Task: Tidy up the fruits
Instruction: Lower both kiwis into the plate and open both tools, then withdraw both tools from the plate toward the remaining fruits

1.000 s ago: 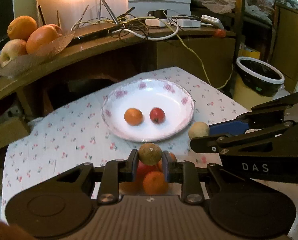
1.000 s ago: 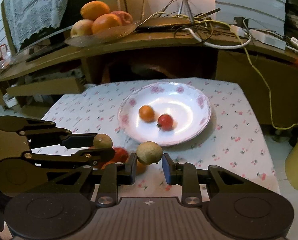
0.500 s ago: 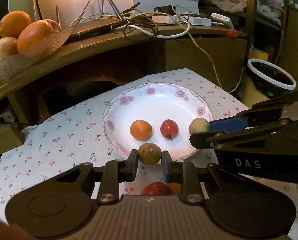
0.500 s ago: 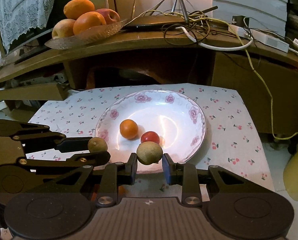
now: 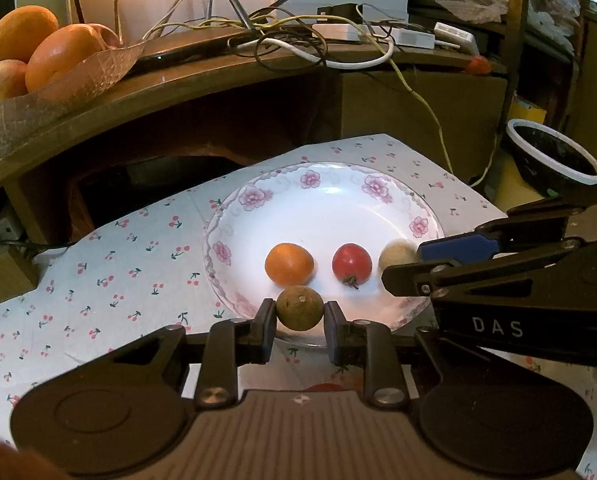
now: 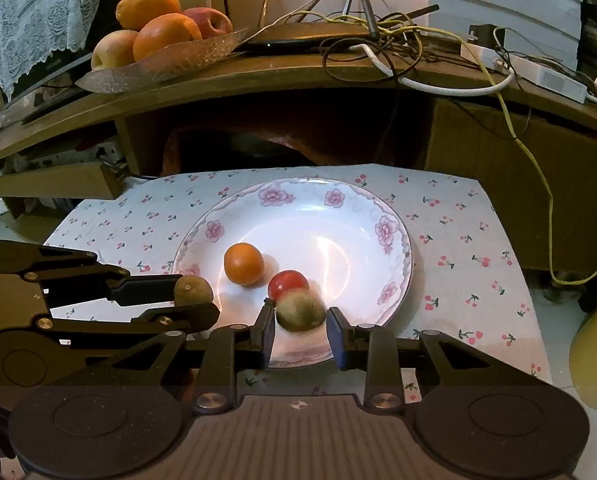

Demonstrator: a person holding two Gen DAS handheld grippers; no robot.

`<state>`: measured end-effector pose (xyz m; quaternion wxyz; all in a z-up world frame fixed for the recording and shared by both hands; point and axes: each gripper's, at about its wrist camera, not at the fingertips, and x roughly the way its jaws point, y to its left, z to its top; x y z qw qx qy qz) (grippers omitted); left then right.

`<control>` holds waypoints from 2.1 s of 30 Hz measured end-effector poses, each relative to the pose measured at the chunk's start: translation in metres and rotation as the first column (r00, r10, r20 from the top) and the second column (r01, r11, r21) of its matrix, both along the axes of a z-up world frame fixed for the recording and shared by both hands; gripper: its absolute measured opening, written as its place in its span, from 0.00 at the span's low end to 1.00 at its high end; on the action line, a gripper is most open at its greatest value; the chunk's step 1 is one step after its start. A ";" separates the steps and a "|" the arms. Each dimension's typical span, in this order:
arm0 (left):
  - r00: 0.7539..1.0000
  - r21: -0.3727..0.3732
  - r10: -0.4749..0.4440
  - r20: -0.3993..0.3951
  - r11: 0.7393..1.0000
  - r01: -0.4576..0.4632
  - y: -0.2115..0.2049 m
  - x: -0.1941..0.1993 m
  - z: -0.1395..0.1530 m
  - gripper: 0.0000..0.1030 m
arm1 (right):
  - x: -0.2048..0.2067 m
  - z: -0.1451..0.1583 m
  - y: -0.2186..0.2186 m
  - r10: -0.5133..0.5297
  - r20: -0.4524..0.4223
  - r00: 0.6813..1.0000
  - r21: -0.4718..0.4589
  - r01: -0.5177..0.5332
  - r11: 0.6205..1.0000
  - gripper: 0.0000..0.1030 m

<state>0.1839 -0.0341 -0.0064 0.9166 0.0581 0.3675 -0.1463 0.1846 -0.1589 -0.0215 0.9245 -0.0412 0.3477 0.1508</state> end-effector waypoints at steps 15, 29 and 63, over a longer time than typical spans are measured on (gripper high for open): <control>0.999 -0.008 0.016 0.033 1.000 -0.015 0.003 -0.003 0.013 0.32 | -0.006 0.009 -0.006 -0.021 0.028 0.999 0.017 0.021 1.000 0.31; 0.999 -0.001 0.027 0.045 1.000 -0.027 0.008 -0.027 0.024 0.33 | -0.024 0.015 -0.011 -0.020 0.038 0.999 0.025 0.019 1.000 0.32; 0.997 0.025 0.042 -0.058 0.999 -0.041 0.046 -0.100 0.016 0.40 | -0.073 -0.015 0.033 0.199 -0.101 0.975 0.029 -0.197 0.980 0.37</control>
